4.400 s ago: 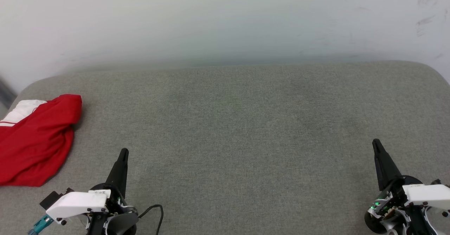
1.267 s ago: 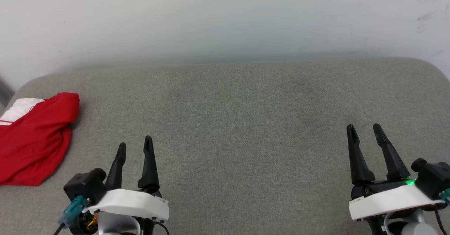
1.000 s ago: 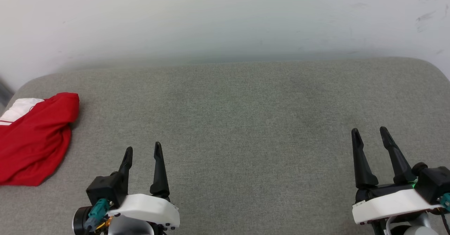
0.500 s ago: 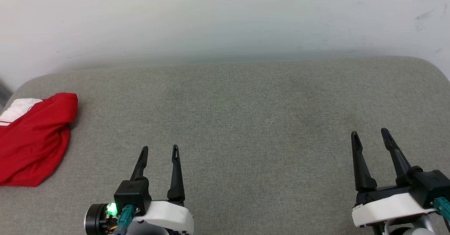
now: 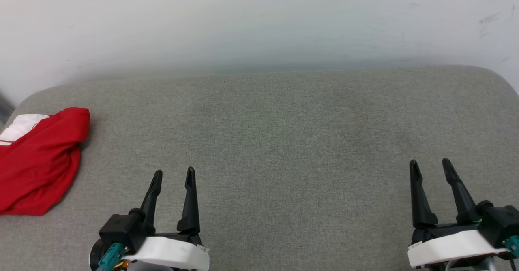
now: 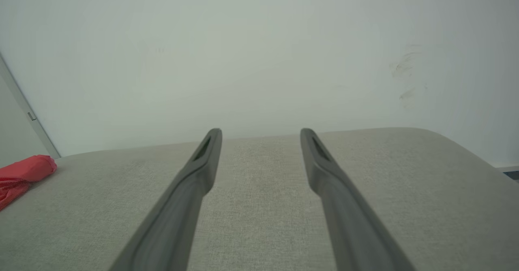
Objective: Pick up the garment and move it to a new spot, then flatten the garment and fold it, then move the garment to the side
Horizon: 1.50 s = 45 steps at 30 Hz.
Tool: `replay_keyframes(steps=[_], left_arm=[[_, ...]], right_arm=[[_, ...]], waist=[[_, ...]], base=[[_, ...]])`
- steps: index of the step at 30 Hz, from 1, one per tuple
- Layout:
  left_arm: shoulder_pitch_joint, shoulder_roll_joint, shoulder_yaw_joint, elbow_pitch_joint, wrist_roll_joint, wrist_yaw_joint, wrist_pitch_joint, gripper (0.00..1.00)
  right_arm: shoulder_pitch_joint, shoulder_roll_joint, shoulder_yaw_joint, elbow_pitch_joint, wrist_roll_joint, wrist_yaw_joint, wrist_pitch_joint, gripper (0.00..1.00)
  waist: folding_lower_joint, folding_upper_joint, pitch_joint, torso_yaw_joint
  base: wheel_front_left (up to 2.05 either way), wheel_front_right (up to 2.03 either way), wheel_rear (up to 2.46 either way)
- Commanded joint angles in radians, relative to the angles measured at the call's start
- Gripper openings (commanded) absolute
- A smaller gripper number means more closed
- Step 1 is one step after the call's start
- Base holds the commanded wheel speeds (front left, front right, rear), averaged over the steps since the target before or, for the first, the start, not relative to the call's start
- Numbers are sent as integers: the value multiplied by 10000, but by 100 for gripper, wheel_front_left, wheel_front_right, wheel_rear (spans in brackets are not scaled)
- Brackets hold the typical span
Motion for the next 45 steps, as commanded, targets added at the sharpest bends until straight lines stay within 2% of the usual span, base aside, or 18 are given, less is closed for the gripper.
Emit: replay_keyframes(steps=[1,6,10,22,26,37,45], left_arm=[[105,-181,331,51,311,-424,-100,100],[264,-474,939,450,652,-1380,-197,100],[357,-538,1165,846,1060,-1654,-275,100],[359,-543,881,925,1905,-1367,-474,100],[373,-544,902,913,1855,-1247,-522,100],[335,-545,914,1009,1841,-1327,-513,100],[244,-544,1063,1074,1856,-1226,-511,100]], right_arm=[[1,-4,67,-6,-191,0,-117,100],[-4,-6,93,25,-473,-1,-204,100],[84,-6,123,29,-760,-1,-289,100],[150,-6,235,-44,-1521,-1,-506,100],[136,-6,343,-51,-1241,-1,-531,100],[152,-5,438,-34,-928,-1,-531,100],[198,-5,634,-28,-584,-1,-529,100]], waist=[[0,0,-2,-1],[0,0,-5,-5],[0,0,-13,4],[0,0,2,13],[0,0,-2,12],[0,0,-30,69],[0,0,21,550]], base=[[0,0,0],[0,0,0],[0,0,0],[0,0,0],[0,0,0],[0,0,0],[0,0,0]])
